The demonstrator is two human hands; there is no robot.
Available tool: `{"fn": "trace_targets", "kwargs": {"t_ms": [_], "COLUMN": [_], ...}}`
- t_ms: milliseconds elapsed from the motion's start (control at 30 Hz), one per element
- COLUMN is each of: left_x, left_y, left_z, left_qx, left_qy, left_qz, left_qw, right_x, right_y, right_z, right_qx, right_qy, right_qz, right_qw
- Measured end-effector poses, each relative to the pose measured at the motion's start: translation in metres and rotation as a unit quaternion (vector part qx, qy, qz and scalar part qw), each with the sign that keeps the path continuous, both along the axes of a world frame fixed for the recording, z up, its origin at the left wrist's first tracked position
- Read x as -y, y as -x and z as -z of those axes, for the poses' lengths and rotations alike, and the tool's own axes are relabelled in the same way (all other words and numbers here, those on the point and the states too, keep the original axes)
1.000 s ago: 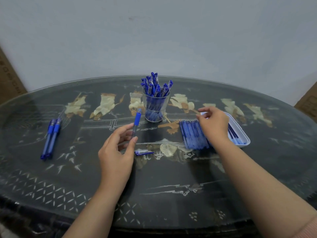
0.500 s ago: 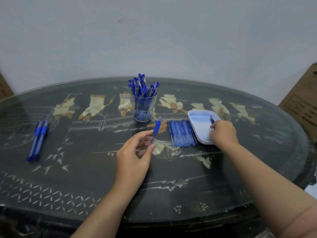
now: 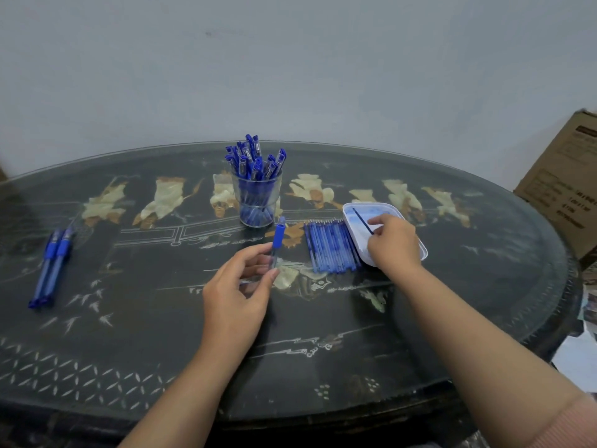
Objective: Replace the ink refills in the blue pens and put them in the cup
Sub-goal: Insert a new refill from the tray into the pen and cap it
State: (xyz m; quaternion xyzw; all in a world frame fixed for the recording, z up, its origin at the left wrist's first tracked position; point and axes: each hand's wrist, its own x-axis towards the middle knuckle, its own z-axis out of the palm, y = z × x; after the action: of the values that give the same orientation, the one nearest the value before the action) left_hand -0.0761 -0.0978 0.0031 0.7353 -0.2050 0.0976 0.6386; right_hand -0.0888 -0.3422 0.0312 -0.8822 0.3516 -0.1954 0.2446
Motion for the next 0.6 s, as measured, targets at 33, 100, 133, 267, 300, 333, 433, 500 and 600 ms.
{"fn": "trace_targets", "kwargs": {"t_ms": [33,100,133,267,300,333,433,500,600], "left_x": [0.000,0.000,0.000,0.000,0.000,0.000,0.000,0.001,0.000], "left_y": [0.000,0.001,0.001,0.001,0.001,0.000,0.000,-0.001,0.000], "left_z": [0.000,-0.001,-0.001,0.000,0.000,0.001,0.002,0.003,0.003], "left_qx": [-0.001,-0.003,-0.004,-0.007,-0.007,-0.007,-0.003,0.001,0.008], "left_qy": [0.000,0.002,0.004,0.004,0.004,0.006,0.008,0.004,0.000], "left_qz": [0.001,0.003,0.006,0.012,0.013,0.014,0.014,0.013,0.013], "left_qw": [1.000,1.000,1.000,1.000,1.000,1.000,1.000,1.000,1.000], "right_x": [-0.009,-0.028,-0.040,-0.074,-0.079,-0.083,-0.091,-0.093,-0.094], "right_y": [0.000,0.000,0.000,0.001,0.001,0.001,0.000,-0.002,-0.003], "right_z": [-0.005,-0.017,-0.026,-0.059,-0.065,-0.069,-0.074,-0.073,-0.071], "right_qx": [0.028,0.111,0.164,0.282,0.289,0.291,0.285,0.279,0.273], "right_qy": [-0.022,-0.135,-0.235,-0.526,-0.563,-0.593,-0.629,-0.630,-0.631], "right_qz": [-0.014,-0.039,-0.053,-0.139,-0.161,-0.179,-0.207,-0.213,-0.214], "right_qw": [0.999,0.984,0.957,0.790,0.757,0.729,0.693,0.693,0.694]}}
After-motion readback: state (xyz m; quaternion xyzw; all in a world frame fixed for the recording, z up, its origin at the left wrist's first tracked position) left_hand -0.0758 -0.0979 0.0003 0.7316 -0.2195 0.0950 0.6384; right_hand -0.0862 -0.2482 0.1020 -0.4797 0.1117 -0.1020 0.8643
